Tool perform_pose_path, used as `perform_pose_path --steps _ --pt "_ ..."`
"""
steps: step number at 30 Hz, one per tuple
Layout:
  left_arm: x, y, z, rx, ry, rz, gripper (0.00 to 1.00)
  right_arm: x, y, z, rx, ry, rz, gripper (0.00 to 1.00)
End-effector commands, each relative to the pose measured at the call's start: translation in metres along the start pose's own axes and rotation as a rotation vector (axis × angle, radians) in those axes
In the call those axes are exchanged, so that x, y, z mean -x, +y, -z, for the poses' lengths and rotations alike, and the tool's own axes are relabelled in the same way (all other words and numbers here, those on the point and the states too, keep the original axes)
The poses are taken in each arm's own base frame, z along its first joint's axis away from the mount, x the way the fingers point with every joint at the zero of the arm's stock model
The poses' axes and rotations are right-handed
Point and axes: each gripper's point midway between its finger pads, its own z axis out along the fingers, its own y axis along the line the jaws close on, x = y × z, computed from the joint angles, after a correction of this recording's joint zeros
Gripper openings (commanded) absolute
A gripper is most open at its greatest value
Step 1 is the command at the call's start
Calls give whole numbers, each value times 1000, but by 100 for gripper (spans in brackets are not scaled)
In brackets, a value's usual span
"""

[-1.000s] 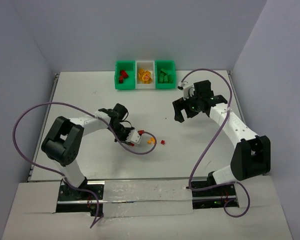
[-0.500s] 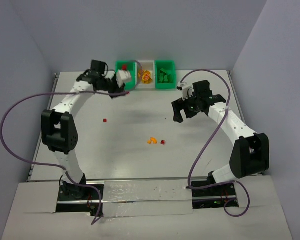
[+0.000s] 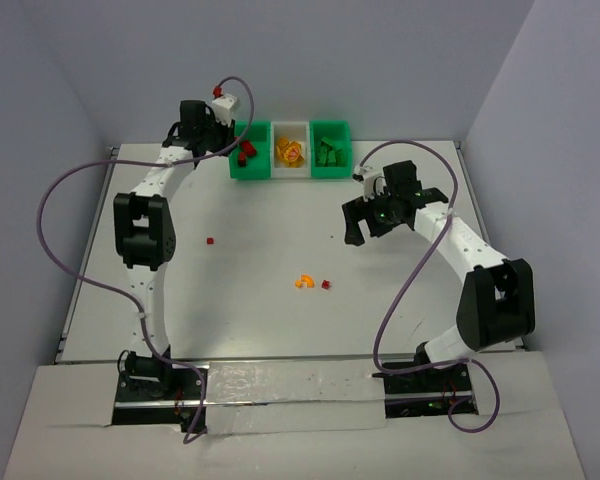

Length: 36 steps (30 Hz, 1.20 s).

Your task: Sort the legos into containers by color

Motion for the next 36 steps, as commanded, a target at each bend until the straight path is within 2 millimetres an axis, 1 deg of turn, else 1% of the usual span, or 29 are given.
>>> perform_pose_path --steps 1,2,5,6,7,9,10,12,13,17,18,19,21,23,24,25,26,27,28,29,30,31,33,34,35,36 --pt "55 8 -15 45 -167 10 9 24 -1 3 0 -59 10 100" --pt "59 7 -17 44 -180 2 10 23 0 2 3 -56 7 100" --pt "58 5 -26 53 -188 -19 16 24 1 1 11 -54 3 100" --pt "57 3 -31 54 -189 -27 20 24 2 1 14 -52 2 100" --pt "55 2 -34 61 -187 -34 27 25 3 1 16 -51 4 100" --pt "56 1 -36 68 -190 -46 35 25 4 1 13 -48 10 100" --pt "57 1 -37 69 -191 -51 42 25 4 1 9 -46 15 100" --pt "65 3 -33 87 -206 -64 56 25 5 -1 -12 -38 27 100" --pt "68 4 -30 95 -212 -67 61 24 7 -2 -22 -32 38 100" --pt "86 7 -18 113 -244 -91 68 22 27 -9 -26 -17 91 100" --pt "96 8 -11 121 -256 -97 69 19 36 -12 -30 -7 109 99" --pt "96 8 -11 121 -256 -96 69 19 34 -12 -47 -5 106 98" --pt "112 2 11 114 -266 -85 69 10 55 -23 -39 20 138 95" --pt "117 -5 28 95 -264 -77 70 3 60 -32 -61 40 151 92" --pt "118 -12 43 77 -259 -75 71 -1 64 -38 -69 56 160 90" --pt "131 -19 69 69 -282 -79 72 -5 67 -43 -76 72 167 87" --pt "129 -26 83 60 -275 -76 72 -6 70 -46 -77 83 173 85" --pt "115 -31 90 48 -248 -68 72 -8 74 -49 -71 97 181 84" --pt "113 -37 109 45 -248 -67 72 -11 78 -54 -60 120 188 81" --pt "130 -38 128 49 -288 -76 72 -12 79 -56 -54 127 187 79" --pt "107 -42 131 35 -247 -49 72 -16 87 -59 -35 139 204 79" --pt "99 -48 149 29 -240 -37 73 -21 92 -63 -18 157 212 77" --pt "96 -52 173 28 -247 -14 73 -31 104 -71 -3 182 246 76" --pt "93 -53 178 26 -243 -5 73 -33 107 -71 2 187 253 76" --pt "78 -55 182 19 -214 13 73 -38 111 -75 13 202 259 76" --pt "75 -56 187 20 -209 18 73 -40 115 -77 18 207 262 76"
